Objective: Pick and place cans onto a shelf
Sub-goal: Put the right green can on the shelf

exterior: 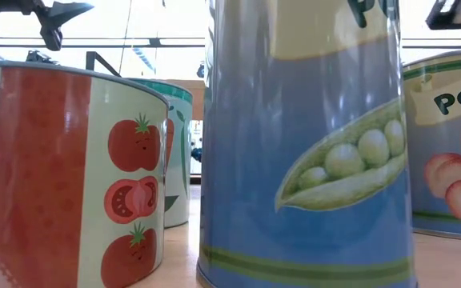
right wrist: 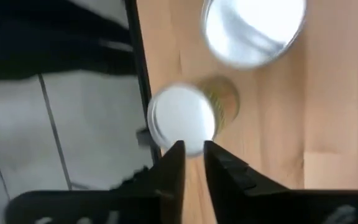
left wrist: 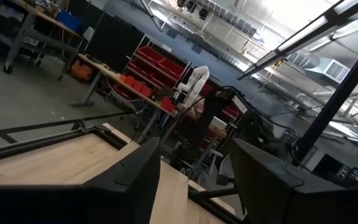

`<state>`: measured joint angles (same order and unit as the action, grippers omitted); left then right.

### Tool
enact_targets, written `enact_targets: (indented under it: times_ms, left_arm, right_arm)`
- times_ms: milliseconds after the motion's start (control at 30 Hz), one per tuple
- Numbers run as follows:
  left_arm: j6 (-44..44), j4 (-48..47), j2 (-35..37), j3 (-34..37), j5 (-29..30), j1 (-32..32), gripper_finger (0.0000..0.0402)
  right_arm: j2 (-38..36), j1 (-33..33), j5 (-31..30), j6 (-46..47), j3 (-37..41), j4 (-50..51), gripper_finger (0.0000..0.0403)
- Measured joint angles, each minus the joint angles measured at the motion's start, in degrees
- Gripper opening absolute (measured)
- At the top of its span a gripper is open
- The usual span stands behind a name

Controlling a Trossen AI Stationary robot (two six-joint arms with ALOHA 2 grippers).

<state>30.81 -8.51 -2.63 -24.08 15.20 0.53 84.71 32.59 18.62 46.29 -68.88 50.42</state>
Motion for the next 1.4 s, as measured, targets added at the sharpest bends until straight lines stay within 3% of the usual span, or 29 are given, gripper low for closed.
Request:
enact_targets:
  times_ms: [267, 367, 533, 700, 967, 1400]
  left_arm:
    - [0.1, 0.0, 0.0, 0.0, 0.0, 0.0, 0.0201]
    - [0.1, 0.0, 0.0, 0.0, 0.0, 0.0, 0.0201]
    - [1.0, -0.2, 0.0, 0.0, 0.0, 0.0, 0.0201]
    - [1.3, -0.7, 0.0, 0.0, 0.0, 0.0, 0.0201]
    - [2.0, -1.3, 0.0, 0.0, 0.0, 0.0, 0.0201]
    - [3.1, -3.0, 0.0, 0.0, 0.0, 0.0, 0.0201]
  right_arm:
    - [4.0, 2.4, 2.7, -3.9, -0.6, 3.3, 0.0221]
    - [4.7, 4.0, -1.6, -5.7, -2.5, 3.7, 0.0246]
    - [7.1, 9.1, -16.6, -10.0, -7.4, 4.0, 0.0246]
    - [12.3, 13.5, -23.0, -16.7, -10.7, 3.6, 0.0245]
    - [14.6, 14.2, -23.2, -13.9, -11.5, 4.2, 0.0245]
    - [13.7, 11.2, -18.9, -17.7, -11.5, 2.8, 0.0249]
